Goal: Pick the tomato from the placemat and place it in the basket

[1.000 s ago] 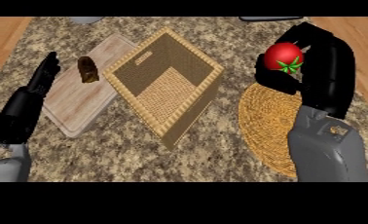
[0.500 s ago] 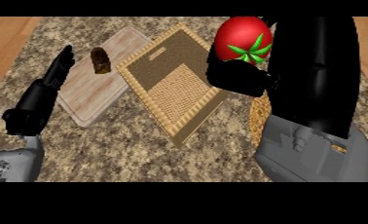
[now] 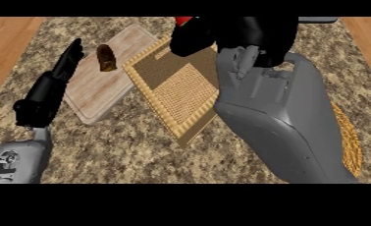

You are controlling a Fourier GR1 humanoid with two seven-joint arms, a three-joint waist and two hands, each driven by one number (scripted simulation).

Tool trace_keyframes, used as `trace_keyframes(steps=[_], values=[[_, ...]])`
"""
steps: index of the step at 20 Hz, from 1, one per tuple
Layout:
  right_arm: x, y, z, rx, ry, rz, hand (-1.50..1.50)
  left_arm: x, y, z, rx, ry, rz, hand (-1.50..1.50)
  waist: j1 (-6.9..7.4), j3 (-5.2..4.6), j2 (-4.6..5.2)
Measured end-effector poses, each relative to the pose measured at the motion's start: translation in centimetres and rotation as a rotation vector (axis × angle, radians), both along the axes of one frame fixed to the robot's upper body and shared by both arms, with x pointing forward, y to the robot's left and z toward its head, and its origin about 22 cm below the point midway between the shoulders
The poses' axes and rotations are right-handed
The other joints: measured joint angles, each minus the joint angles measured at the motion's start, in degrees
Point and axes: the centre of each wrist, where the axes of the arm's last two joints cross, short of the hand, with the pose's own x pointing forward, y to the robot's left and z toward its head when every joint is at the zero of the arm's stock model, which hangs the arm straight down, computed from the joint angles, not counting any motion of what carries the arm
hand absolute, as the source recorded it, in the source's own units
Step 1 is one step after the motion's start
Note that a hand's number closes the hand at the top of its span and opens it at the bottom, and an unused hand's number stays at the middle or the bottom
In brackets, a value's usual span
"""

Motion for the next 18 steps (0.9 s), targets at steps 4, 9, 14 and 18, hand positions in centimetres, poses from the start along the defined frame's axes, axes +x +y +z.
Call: trace_keyframes(steps=[4, 9, 14, 18], values=[[1.6, 0.6, -0.6, 0.002, 0.091, 0.004, 1.5, 0.0, -0.2, 0.0, 0.001, -0.003, 0.003, 0.0, 0.11, 0.03, -0.06], [3.4, 1.5, -2.4, -0.088, 0.192, -0.029, 1.5, -0.4, 0.3, -0.1, -0.002, 0.003, 0.012, 0.0, -0.47, 0.02, -0.37], [4.3, 2.3, -3.0, -0.179, 0.256, -0.033, 1.5, -0.3, 0.4, -0.2, 0.004, 0.004, 0.022, 0.0, -1.14, 0.03, -0.43], [4.7, 2.5, -2.9, -0.179, 0.314, 0.002, -1.5, -0.4, 0.6, -0.3, 0.003, 0.004, 0.025, 0.0, -1.13, 0.06, -0.47]])
